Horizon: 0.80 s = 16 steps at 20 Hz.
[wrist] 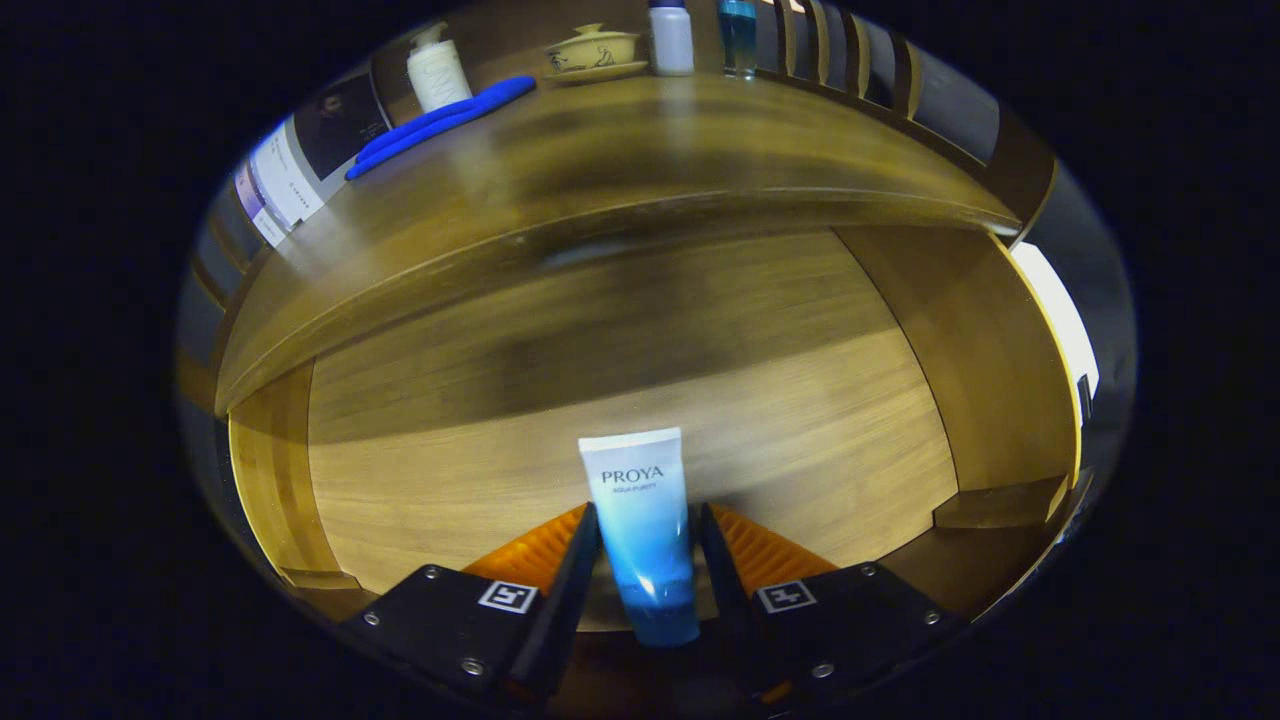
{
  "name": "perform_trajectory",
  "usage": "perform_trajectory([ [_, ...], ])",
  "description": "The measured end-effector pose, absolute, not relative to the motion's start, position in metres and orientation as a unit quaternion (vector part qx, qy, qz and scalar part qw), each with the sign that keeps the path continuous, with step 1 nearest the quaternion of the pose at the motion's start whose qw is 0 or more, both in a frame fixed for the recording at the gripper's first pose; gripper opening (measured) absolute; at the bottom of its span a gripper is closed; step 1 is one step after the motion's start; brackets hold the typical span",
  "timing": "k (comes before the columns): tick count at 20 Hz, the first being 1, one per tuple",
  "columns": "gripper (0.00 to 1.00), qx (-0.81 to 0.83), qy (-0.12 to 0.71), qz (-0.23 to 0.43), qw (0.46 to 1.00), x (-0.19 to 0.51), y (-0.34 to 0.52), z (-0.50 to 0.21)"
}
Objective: Pull open the drawer, take out the items inside it, and place them on the countertop above the cabinet.
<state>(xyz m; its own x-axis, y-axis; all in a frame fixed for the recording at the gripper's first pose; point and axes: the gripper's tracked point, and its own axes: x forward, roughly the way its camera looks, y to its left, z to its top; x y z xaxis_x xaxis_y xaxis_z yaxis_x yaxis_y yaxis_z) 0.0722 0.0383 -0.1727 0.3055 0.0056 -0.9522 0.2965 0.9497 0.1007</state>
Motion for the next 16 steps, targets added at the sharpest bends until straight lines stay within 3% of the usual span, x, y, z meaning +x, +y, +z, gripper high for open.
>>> perform_trajectory([
  [2, 0.54, 0.127, 0.577, -0.089, 0.802, 0.075, 0.037, -0.166],
  [6, 0.44, 0.161, 0.543, -0.087, 0.82, 0.085, 0.042, -0.166],
  [16, 0.44, 0.235, 0.439, -0.102, 0.861, 0.1, 0.035, -0.106],
])
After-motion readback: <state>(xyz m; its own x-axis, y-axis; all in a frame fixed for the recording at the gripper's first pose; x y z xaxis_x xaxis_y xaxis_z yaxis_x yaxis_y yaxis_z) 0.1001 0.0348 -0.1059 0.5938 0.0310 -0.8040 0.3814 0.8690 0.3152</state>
